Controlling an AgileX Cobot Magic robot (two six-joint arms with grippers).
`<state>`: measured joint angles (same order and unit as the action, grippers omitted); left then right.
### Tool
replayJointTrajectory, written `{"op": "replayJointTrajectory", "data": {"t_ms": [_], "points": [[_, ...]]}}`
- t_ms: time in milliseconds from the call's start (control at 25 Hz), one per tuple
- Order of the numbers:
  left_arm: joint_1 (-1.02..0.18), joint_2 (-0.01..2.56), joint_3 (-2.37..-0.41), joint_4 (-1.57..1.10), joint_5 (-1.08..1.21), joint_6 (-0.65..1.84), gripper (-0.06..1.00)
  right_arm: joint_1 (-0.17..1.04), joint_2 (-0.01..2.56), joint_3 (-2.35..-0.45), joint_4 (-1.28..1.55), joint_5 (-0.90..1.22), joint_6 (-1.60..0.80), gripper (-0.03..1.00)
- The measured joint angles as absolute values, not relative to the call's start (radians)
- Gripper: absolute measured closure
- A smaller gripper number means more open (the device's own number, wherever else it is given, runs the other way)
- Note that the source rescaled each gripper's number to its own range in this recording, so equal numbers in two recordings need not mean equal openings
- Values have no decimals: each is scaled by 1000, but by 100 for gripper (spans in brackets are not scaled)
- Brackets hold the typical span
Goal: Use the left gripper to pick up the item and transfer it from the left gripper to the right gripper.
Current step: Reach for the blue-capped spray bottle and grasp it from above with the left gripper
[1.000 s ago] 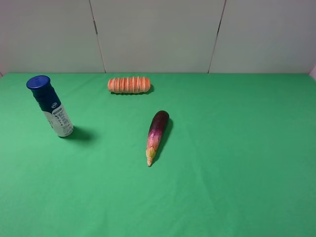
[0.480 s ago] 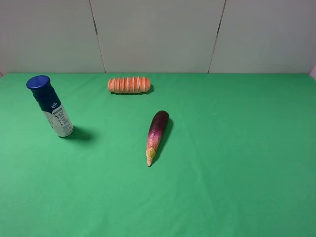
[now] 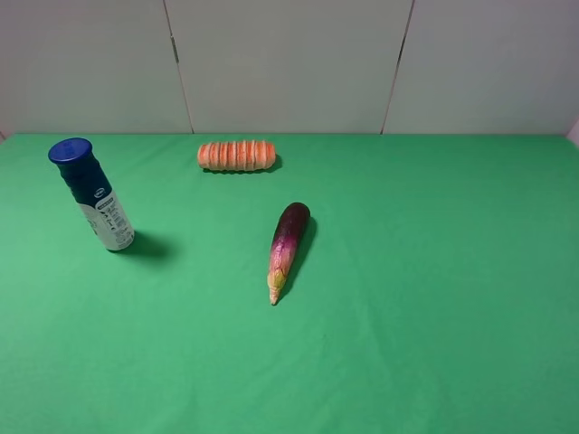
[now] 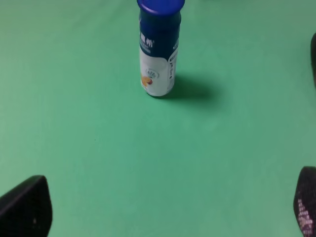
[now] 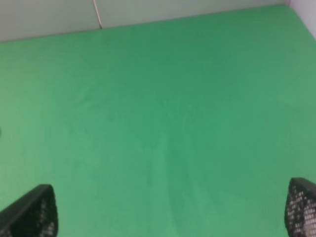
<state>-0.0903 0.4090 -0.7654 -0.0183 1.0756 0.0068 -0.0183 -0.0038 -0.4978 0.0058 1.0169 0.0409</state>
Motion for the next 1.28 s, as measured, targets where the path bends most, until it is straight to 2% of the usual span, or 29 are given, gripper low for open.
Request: {"op": "replayJointTrajectory", "data": {"t_ms": [840, 1280], "points": [[-90, 1345, -1355, -56, 1125, 22, -6, -18, -4, -498, 6, 1016, 41, -3], [-90, 1641, -1401, -61, 1144, 0, -6, -18, -4, -498, 6, 1017, 41, -3]]}}
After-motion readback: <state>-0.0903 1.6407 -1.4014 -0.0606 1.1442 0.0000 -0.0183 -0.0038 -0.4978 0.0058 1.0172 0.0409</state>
